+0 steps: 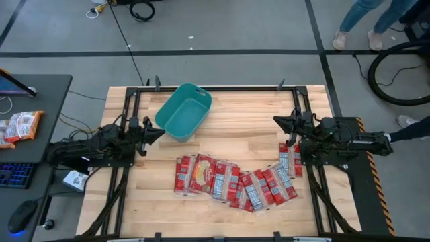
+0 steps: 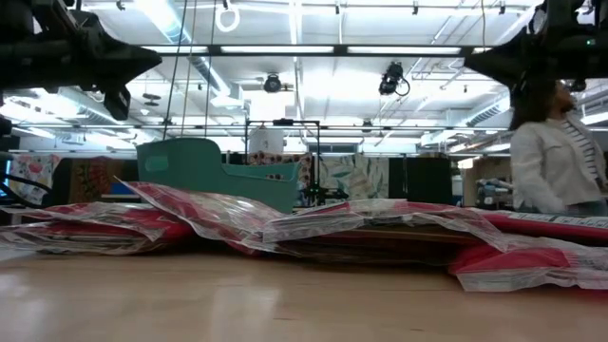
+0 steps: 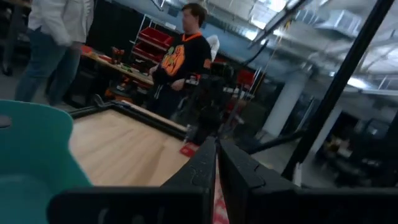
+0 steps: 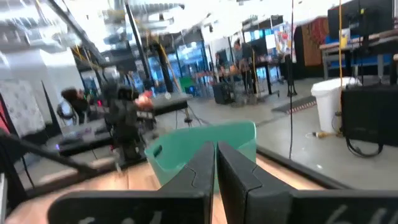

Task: Sort popcorn bags into baskets
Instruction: Put the popcorn bag into the green bin

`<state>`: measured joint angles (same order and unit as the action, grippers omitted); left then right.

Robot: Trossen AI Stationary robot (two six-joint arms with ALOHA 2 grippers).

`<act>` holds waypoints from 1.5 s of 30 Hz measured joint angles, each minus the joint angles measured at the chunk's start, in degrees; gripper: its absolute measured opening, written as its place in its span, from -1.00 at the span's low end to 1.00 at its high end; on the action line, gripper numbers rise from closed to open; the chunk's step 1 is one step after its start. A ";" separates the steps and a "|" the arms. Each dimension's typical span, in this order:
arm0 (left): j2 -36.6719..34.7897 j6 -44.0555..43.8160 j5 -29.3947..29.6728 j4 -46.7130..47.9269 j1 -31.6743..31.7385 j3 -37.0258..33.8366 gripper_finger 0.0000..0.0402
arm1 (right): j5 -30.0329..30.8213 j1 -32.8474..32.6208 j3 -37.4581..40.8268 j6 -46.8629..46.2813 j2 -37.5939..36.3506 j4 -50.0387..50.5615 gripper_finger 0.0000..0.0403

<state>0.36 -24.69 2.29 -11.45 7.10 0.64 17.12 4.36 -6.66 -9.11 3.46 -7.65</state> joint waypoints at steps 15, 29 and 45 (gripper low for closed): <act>0.04 2.73 0.34 -4.98 -0.01 0.00 -0.88 | -4.16 0.00 -0.98 -7.27 3.55 -6.74 -0.90; 9.20 0.41 0.24 -8.59 0.05 0.00 -0.88 | -10.81 0.00 -14.77 -4.43 37.63 -1.57 -0.84; 24.23 5.81 -8.24 -9.31 0.01 6.43 -0.25 | -14.05 -3.92 -31.43 0.36 65.12 8.38 -0.49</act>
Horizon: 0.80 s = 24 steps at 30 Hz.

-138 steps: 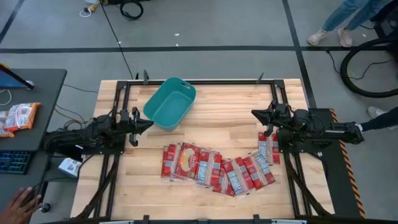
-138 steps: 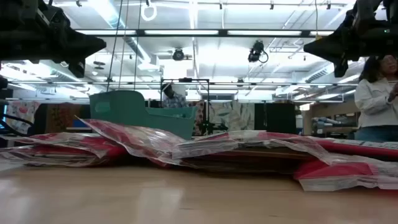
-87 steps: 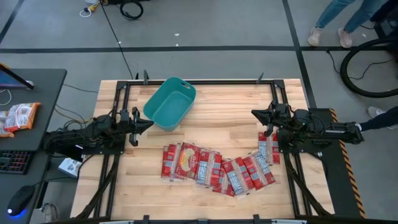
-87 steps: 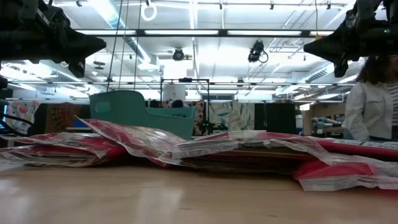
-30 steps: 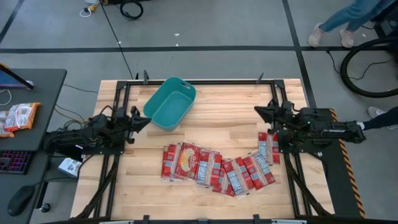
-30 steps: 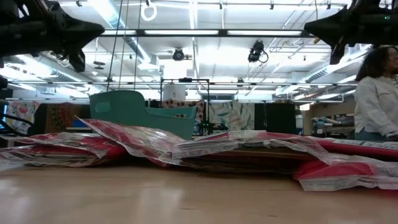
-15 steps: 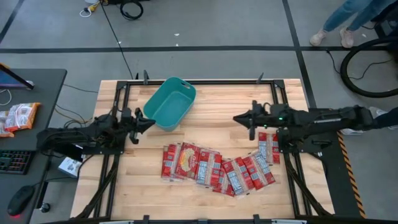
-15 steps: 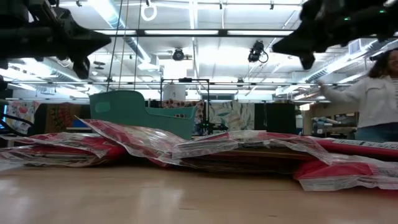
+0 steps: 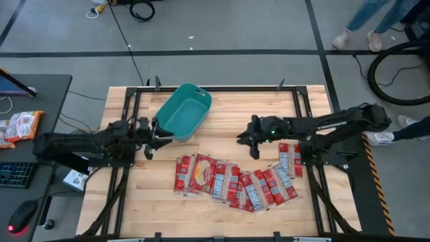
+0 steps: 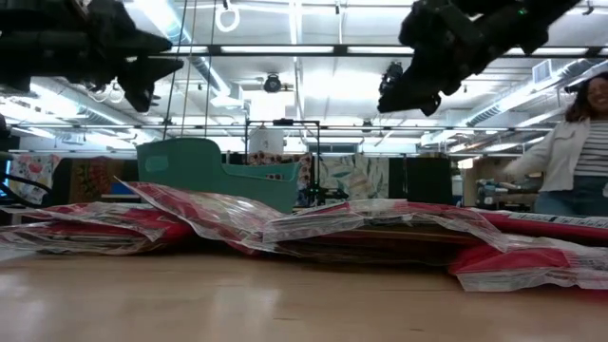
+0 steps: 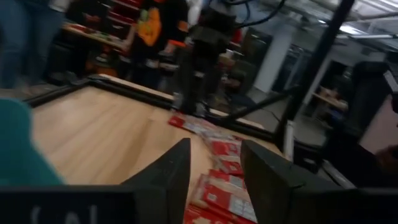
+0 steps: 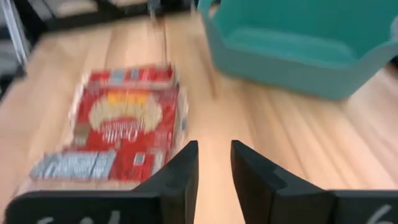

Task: Sort popcorn bags into baskets
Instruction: Put the popcorn bag into the green bin

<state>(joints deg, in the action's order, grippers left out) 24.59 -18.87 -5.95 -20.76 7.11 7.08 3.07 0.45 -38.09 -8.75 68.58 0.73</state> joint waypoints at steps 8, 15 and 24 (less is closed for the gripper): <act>3.84 1.39 1.65 -3.47 -1.07 1.66 -0.23 | 9.13 -8.15 -11.03 -6.31 9.20 18.44 -0.44; 5.81 5.58 5.42 -8.32 -3.71 1.66 -0.23 | 13.18 -14.76 -18.85 -16.68 16.34 30.42 -0.44; 7.29 6.49 7.75 -9.22 -5.16 1.66 -0.23 | 8.26 -19.66 -29.36 -27.25 28.02 42.61 -0.44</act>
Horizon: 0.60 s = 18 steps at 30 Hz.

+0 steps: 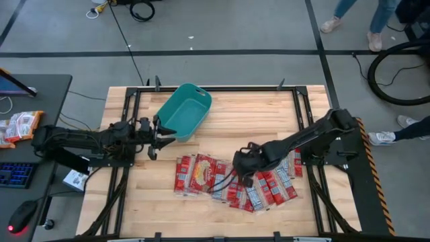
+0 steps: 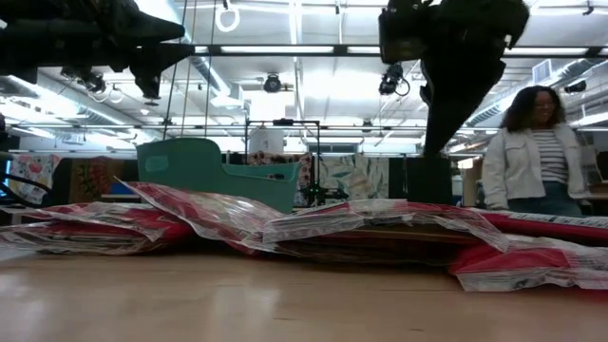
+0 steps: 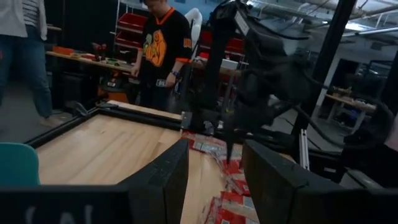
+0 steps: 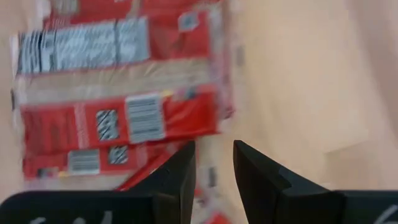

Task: Sort popcorn bags into baskets
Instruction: Put the popcorn bag into the green bin

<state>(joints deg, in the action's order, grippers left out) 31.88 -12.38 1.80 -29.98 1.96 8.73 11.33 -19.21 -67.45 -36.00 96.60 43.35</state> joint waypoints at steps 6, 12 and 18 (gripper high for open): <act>0.00 -0.46 -0.08 2.61 -0.02 0.00 -0.23 | -5.46 -0.92 -4.89 -2.30 6.71 2.07 -0.43; 0.00 -0.35 -0.09 2.90 -0.02 0.00 -0.23 | -7.80 -1.02 -5.76 -2.72 10.29 3.59 -0.23; 0.00 -0.24 -0.07 2.84 0.00 0.00 -0.23 | -8.51 -0.86 -5.76 -3.21 9.82 3.38 0.02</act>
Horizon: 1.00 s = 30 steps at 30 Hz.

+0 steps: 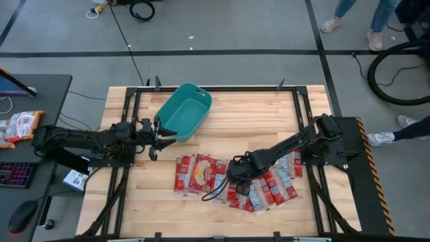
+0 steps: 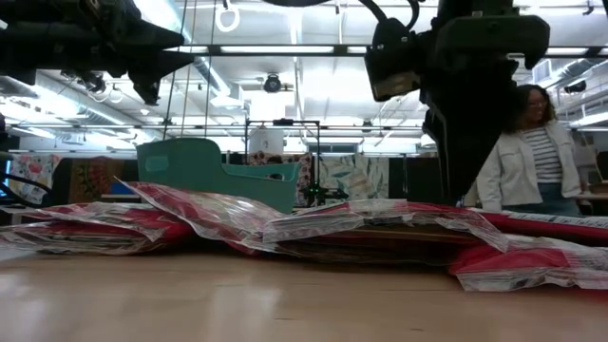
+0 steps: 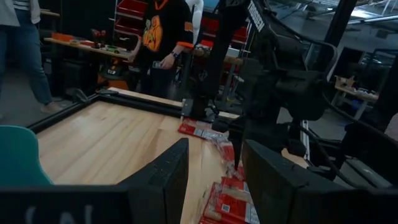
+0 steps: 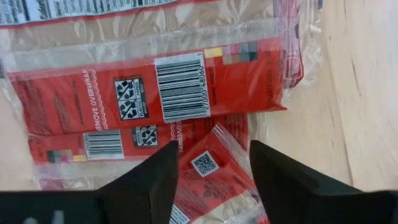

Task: Sort popcorn bags into baskets
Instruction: Put the popcorn bag into the green bin

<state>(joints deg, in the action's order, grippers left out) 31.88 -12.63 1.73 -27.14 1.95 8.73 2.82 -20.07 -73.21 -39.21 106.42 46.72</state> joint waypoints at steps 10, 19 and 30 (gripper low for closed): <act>0.00 0.44 0.16 0.03 0.00 0.00 -0.23 | 1.38 -0.53 -0.07 3.68 5.20 -2.52 0.01; 0.00 0.42 0.16 0.02 0.00 0.00 -0.23 | -0.45 -0.49 -0.02 2.93 4.76 -0.14 -0.08; 0.00 0.40 0.16 0.04 0.00 0.00 -0.23 | -1.39 -0.49 0.04 1.26 4.27 2.78 -0.15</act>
<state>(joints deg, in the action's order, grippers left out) 31.88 -12.22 1.89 -27.09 1.96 8.73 1.43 -20.56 -73.17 -37.95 110.69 49.50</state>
